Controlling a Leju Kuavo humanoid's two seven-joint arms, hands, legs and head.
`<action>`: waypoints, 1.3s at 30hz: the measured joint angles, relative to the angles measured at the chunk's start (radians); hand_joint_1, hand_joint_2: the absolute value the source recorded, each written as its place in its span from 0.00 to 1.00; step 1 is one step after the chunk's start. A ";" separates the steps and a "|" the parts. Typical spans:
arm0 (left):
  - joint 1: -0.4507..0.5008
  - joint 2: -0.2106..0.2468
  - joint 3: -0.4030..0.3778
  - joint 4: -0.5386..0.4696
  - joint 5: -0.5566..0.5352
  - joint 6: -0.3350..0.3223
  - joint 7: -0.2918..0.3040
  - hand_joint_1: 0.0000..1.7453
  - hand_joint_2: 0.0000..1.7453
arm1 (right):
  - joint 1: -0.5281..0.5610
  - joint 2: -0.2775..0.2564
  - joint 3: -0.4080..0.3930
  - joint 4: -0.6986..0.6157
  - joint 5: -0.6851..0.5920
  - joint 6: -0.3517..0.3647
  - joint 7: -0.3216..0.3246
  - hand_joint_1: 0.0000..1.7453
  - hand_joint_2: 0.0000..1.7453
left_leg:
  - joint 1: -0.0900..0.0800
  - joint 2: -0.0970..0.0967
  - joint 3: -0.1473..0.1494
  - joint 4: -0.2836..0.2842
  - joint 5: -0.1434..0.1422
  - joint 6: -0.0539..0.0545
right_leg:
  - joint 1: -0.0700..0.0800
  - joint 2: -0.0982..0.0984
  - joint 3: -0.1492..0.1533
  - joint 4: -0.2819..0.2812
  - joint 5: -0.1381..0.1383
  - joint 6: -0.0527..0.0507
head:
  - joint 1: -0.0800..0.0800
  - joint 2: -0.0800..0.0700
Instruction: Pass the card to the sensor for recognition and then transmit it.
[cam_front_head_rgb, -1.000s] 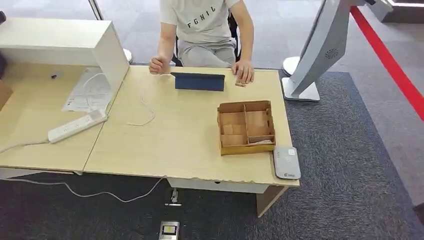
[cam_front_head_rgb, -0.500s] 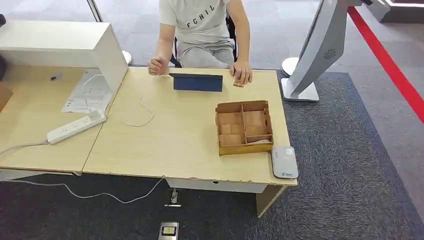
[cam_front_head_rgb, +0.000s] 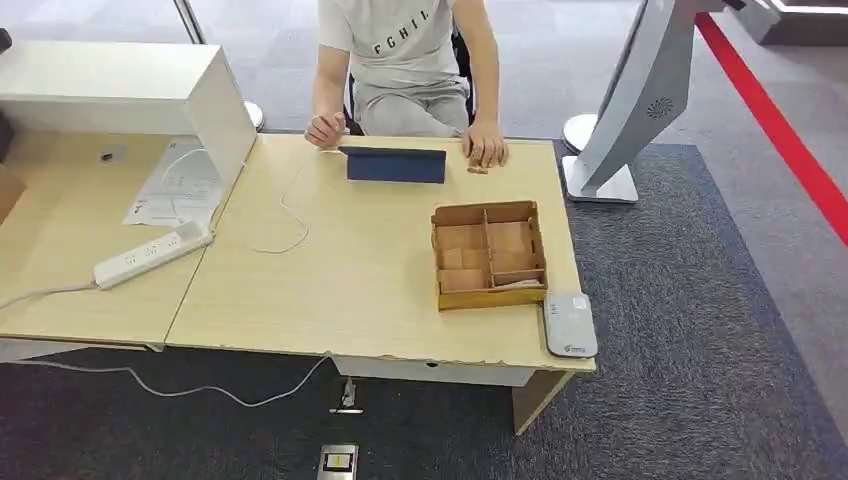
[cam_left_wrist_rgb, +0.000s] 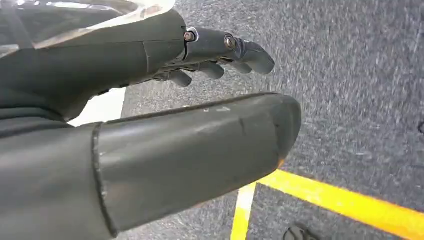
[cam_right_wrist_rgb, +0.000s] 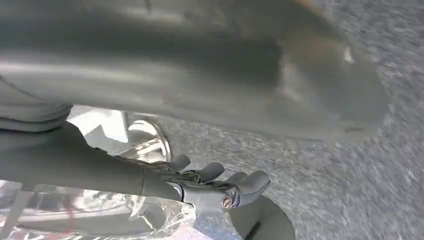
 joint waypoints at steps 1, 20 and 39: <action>0.000 -0.002 0.000 0.000 -0.001 0.000 0.000 0.00 0.00 | 0.001 0.006 0.006 0.000 0.013 0.011 0.008 0.00 0.00 | 0.000 0.000 0.000 0.000 0.000 0.000 | 0.000 0.000 0.000 0.000 0.000 0.000 | 0.000 0.000; -0.001 -0.013 0.000 0.000 -0.011 0.021 0.043 0.00 0.00 | 0.004 0.040 0.069 0.000 0.051 0.043 0.045 0.00 0.00 | -0.001 0.000 0.000 0.000 0.000 0.000 | 0.000 0.000 0.000 0.000 0.000 0.000 | 0.000 0.000; -0.002 -0.014 0.000 0.000 0.000 0.023 0.059 0.00 0.00 | 0.004 0.032 0.091 0.000 0.066 0.067 0.042 0.00 0.00 | -0.001 0.000 0.000 0.000 0.000 0.000 | 0.000 0.000 0.000 0.000 0.000 0.000 | 0.000 0.000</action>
